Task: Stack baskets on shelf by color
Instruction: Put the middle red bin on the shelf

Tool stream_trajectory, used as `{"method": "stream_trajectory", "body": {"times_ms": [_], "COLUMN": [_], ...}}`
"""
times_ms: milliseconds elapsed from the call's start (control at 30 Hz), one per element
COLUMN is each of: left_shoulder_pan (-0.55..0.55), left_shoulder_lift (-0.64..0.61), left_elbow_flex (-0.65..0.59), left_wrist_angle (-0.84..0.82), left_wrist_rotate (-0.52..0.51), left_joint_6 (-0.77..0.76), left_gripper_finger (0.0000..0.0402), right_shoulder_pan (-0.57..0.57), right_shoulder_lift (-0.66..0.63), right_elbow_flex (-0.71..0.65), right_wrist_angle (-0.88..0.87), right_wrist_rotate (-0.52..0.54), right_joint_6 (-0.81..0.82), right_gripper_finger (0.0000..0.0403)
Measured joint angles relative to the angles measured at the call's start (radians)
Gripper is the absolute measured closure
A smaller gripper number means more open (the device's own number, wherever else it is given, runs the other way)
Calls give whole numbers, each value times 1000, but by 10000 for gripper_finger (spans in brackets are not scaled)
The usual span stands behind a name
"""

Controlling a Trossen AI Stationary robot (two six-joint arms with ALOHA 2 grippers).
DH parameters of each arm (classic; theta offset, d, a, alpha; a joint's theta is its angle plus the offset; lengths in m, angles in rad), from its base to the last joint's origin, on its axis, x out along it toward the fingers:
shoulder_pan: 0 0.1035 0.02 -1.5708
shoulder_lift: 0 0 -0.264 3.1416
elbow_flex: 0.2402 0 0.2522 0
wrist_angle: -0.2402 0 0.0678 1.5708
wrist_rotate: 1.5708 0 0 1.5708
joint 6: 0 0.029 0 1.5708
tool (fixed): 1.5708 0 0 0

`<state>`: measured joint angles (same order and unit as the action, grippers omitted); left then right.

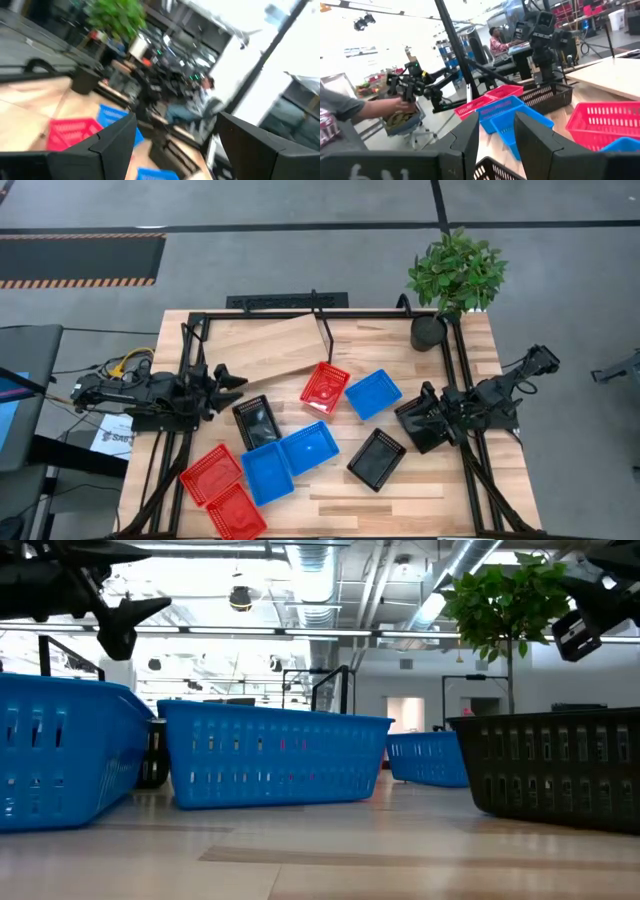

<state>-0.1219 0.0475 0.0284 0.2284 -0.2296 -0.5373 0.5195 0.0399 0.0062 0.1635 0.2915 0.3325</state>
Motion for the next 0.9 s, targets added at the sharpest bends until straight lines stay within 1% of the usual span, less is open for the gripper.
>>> {"method": "stream_trajectory", "body": {"times_ms": [100, 167, 300, 400, 467, 533, 600, 700, 767, 900], "left_shoulder_pan": [0, 1, -2, -6, -15, -30, -47, -77, -100, -158], "left_shoulder_lift": [0, 0, 9, 41, 80, 136, 214, 363, 472, 704], "left_elbow_flex": [0, 0, 1, 6, 45, 111, 196, 362, 493, 734], "left_wrist_angle": [44, 80, 187, 309, 331, 302, 240, 55, -148, -631], "left_wrist_rotate": [-110, -133, -73, -32, -22, -16, 2, 57, 117, 241], "left_joint_6": [-26, -87, -196, -233, -233, -217, -202, -201, -227, -322], "left_gripper_finger": [136, 136, 136, 136, 136, 136, 136, 136, 136, 136], "right_shoulder_pan": [1, 1, 1, 1, 5, 4, 4, 4, 4, 4], "right_shoulder_lift": [0, 0, 0, 0, 0, 0, 0, 0, 0, 0], "right_elbow_flex": [0, 0, 0, 0, 0, 0, 0, 0, 0, 0], "right_wrist_angle": [5, 3, 4, 5, 5, 8, 9, 9, 9, 3], "right_wrist_rotate": [0, 0, 0, -1, -1, -1, -1, -1, -2, -1], "right_joint_6": [0, 0, 0, 1, 1, 1, 1, 1, 2, 2], "right_gripper_finger": [257, 258, 258, 255, 255, 255, 257, 259, 260, 260]}}
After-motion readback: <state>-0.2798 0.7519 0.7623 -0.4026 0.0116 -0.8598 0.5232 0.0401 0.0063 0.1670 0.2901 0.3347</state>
